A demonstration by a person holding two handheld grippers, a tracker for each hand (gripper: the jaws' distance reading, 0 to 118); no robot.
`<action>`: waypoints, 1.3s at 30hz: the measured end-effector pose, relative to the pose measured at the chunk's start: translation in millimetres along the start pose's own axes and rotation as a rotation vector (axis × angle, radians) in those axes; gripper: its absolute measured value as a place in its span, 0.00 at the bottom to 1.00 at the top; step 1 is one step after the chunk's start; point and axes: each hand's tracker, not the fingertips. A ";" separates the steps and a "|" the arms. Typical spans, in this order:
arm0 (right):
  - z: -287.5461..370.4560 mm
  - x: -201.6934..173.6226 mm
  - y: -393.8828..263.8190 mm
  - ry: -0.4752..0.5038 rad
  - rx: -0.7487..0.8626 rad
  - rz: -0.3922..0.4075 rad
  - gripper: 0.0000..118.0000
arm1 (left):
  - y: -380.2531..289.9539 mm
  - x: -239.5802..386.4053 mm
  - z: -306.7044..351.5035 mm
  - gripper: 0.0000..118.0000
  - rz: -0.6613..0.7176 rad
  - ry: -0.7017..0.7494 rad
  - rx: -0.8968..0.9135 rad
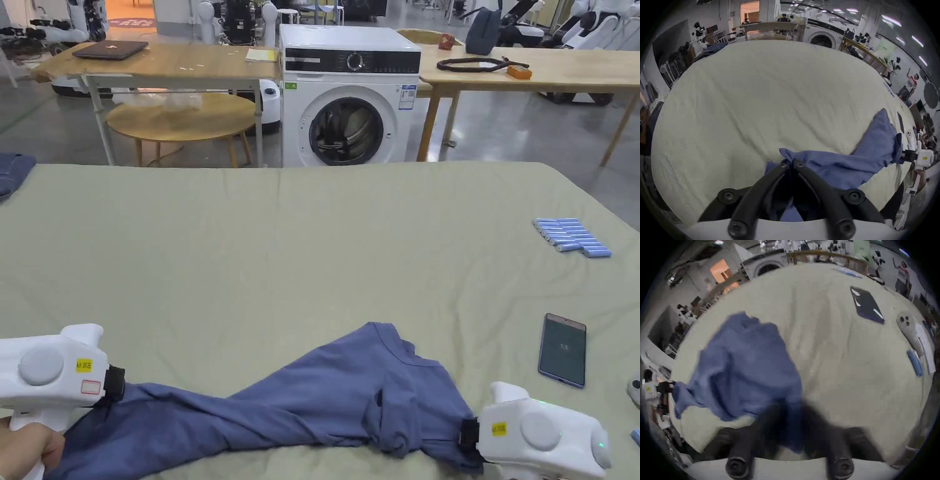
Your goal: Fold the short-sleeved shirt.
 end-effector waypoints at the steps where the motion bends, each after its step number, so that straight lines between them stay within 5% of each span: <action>1: 11.0 -6.1 3.1 -0.038 0.005 -0.019 0.00 | 0.9 -0.7 6.8 0.00 -0.003 0.001 0.013; 5: 48.1 -35.2 30.2 -0.022 0.059 0.153 0.00 | 12.6 -7.5 37.4 0.00 -0.001 -0.003 0.074; 12: 108.5 -89.3 99.5 0.065 0.187 0.256 0.00 | 39.6 -19.3 120.1 0.00 0.014 -0.018 0.219; 20: 174.1 -149.0 187.0 0.003 0.381 0.366 0.00 | 107.3 -42.3 214.9 0.00 0.033 0.042 0.415; 30: 193.1 -203.1 324.9 -0.116 0.470 0.394 0.00 | 238.5 -72.5 255.4 0.00 0.079 0.079 0.528; 39: 177.3 -246.9 443.4 -0.141 0.548 0.289 0.00 | 349.0 -75.0 265.7 0.00 0.078 0.126 0.636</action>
